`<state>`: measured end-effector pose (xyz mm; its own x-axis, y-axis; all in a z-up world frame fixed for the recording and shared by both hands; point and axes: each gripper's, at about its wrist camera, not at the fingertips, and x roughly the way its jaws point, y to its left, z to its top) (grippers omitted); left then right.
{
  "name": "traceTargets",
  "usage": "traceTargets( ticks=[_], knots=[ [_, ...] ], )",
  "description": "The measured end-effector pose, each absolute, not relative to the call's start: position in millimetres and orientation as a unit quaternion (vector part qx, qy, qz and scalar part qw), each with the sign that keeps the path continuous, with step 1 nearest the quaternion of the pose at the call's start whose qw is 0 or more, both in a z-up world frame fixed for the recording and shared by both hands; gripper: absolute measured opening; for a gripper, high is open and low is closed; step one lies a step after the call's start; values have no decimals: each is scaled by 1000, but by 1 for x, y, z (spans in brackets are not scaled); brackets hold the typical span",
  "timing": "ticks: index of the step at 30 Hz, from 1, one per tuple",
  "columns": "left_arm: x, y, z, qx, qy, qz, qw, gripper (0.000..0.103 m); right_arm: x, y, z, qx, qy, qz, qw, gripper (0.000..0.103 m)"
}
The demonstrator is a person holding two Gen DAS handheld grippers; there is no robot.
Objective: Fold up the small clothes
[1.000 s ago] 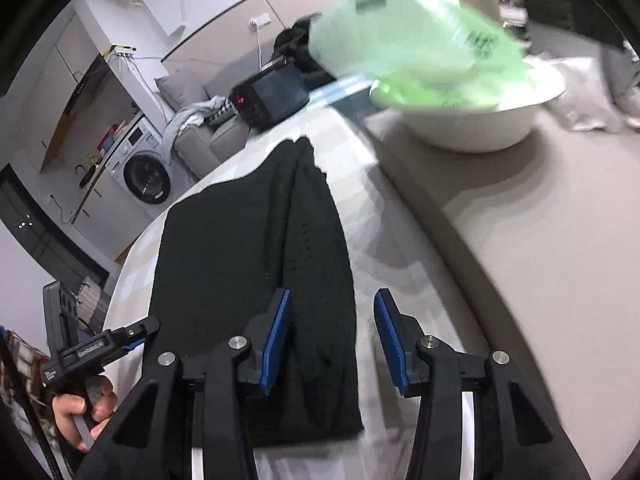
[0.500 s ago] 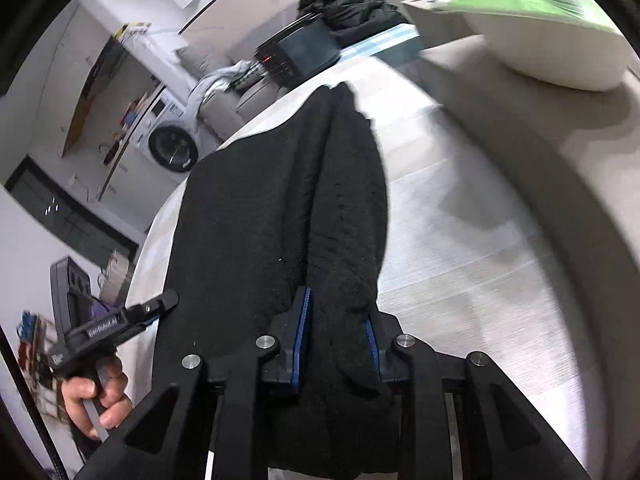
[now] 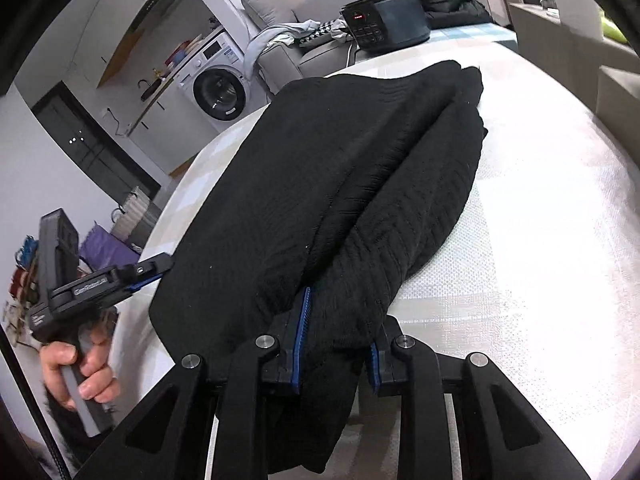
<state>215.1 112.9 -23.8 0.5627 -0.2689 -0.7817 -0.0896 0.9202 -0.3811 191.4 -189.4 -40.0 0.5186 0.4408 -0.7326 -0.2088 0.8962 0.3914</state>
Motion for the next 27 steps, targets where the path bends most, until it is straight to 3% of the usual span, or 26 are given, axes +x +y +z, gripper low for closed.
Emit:
traceTargets(
  ticks=[6,18,20,25,27],
  knots=[
    [207,118,-35,-189,469,-59,860,25,188,-212,-41,183,458,170,853,32],
    [158,74,-30,-148,477,-118,858,25,180,-240,-22,179,437,134,871,33],
    [155,74,-27,-145,475,-112,860,28,174,-249,-15,187,427,131,875,33],
    [148,67,-19,-125,464,-108,870,48,161,-251,-7,195,423,159,871,33],
    [147,61,-18,-112,463,-103,873,49,158,-247,-6,192,421,170,870,33]
  ],
)
